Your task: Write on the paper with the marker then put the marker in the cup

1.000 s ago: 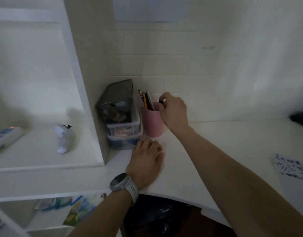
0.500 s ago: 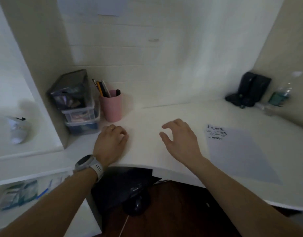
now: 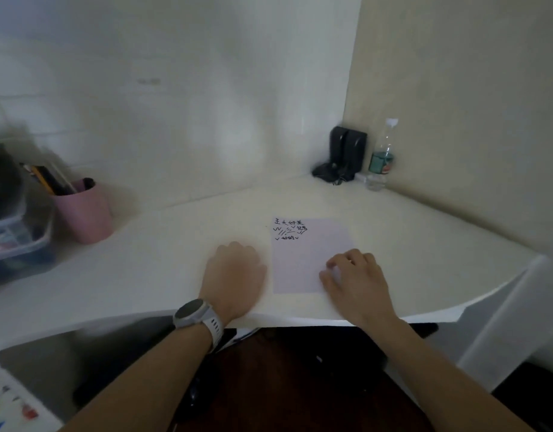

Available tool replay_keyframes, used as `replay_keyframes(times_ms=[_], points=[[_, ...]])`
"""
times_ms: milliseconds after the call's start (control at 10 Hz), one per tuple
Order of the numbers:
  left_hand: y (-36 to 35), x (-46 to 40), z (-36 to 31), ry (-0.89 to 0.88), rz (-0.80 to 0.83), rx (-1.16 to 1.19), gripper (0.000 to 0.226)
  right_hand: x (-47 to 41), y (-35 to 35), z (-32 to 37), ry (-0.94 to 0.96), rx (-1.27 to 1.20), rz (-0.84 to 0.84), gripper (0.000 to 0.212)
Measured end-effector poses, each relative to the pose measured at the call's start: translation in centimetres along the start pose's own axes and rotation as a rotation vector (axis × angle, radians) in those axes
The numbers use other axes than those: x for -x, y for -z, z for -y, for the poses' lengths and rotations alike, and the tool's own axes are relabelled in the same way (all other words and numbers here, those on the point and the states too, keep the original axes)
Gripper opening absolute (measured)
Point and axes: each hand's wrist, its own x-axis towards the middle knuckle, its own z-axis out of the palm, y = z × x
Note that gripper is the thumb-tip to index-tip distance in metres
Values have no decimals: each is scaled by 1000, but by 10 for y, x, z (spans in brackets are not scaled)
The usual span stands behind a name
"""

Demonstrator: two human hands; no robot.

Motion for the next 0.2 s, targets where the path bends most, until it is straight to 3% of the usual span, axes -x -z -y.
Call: replay_keyframes(times_ms=[200], points=[[-10, -3, 9, 4, -56, 26, 31, -3, -2, -7, 27, -212, -183, 21]])
